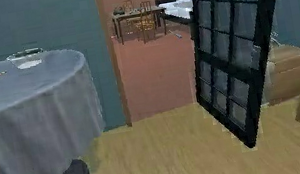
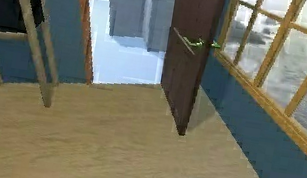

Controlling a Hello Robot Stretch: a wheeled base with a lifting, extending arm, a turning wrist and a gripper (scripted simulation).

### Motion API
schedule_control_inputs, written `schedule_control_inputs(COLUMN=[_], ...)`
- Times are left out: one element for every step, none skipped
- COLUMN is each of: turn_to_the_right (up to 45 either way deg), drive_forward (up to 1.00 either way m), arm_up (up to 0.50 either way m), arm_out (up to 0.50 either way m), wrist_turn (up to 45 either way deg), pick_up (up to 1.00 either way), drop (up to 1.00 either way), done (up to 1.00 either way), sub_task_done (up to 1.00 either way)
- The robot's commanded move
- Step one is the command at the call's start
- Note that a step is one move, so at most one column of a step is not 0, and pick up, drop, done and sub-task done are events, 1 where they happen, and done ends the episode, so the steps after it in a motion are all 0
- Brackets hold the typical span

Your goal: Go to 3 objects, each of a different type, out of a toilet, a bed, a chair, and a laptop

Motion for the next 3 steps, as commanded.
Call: schedule_control_inputs(turn_to_the_right=[0.0, 3.0, 3.0], drive_forward=[1.00, 0.00, 0.00], arm_up=[0.00, 0.00, 0.00], arm_out=[0.00, 0.00, 0.00], wrist_turn=[0.0, 0.0, 0.0], pick_up=[0.00, 0.00, 0.00], drop=[0.00, 0.00, 0.00], done=[0.00, 0.00, 0.00], sub_task_done=[0.00, 0.00, 0.00])
